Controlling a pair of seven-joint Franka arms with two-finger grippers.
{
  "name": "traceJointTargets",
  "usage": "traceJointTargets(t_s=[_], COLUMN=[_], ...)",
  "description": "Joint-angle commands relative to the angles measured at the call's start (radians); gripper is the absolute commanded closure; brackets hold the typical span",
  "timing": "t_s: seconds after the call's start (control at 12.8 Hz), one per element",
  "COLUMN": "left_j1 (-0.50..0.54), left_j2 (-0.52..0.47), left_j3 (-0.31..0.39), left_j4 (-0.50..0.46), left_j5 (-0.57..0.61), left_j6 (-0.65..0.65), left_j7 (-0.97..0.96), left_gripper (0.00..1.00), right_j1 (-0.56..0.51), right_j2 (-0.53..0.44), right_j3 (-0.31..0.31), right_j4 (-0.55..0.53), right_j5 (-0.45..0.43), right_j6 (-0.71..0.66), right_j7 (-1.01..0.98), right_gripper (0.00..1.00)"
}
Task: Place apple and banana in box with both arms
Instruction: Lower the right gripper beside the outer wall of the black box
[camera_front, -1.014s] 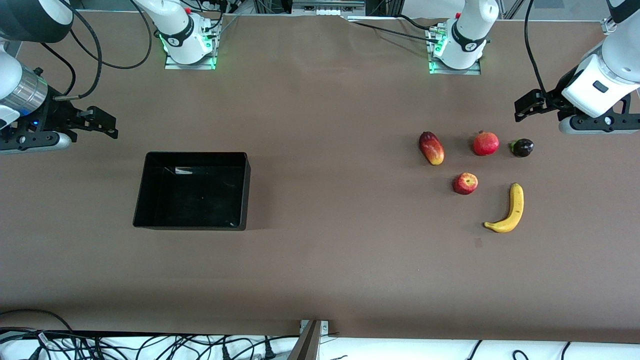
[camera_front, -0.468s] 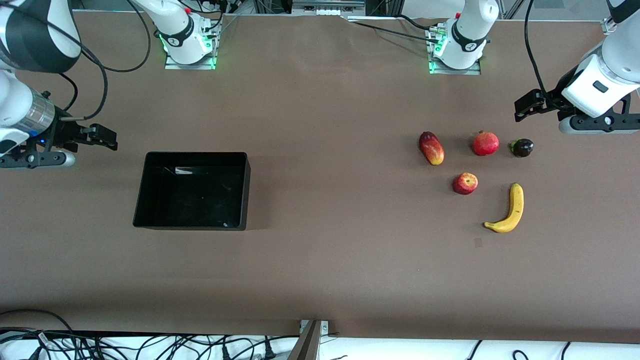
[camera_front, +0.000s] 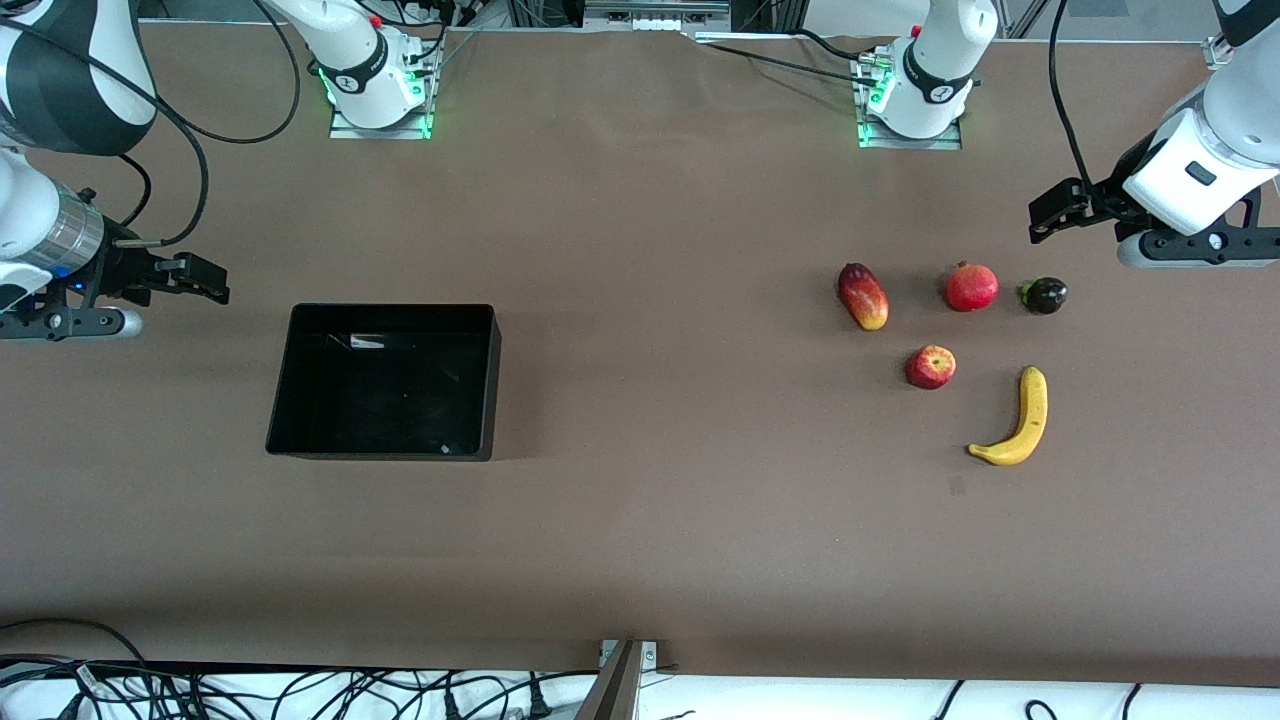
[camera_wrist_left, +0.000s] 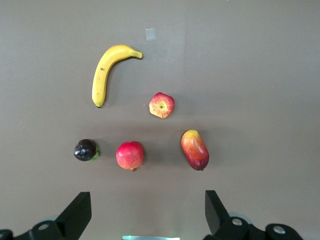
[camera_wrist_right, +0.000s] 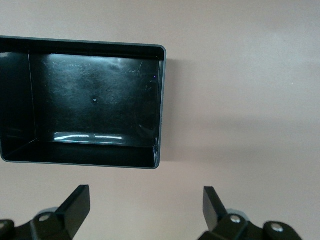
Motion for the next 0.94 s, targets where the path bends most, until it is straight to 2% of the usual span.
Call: traceJointTargets(t_s=[0.0, 0.31, 0.62, 0.86], left_j1=[-0.005, -0.005, -0.005, -0.005], left_j2=[-0.004, -0.004, -0.004, -0.005], left_j3=[0.002, 0.002, 0.002, 0.002], left_j4=[0.017, 0.017, 0.017, 0.017], left_j5=[-0.002, -0.002, -0.002, -0.002], left_j6=[-0.021, -0.021, -0.021, -0.021], left_j7=[-0.010, -0.010, -0.010, -0.010], left_gripper=[0.00, 0.00, 0.00, 0.00], right_j1=[-0.009, -0.007, -0.004, -0.010], right_j2=[-0.017, 0.011, 0.107, 0.198], right_j3=[0.006, 0.006, 0.006, 0.006], right_j4=[-0.009, -0.044, -0.183, -0.233], right_j5=[-0.015, -0.015, -0.013, -0.003], right_j6=[-0.010, 0.015, 0.258, 0.412], right_j7=[0.000, 0.024, 0.054, 0.057], right_gripper=[0.00, 0.00, 0.00, 0.00])
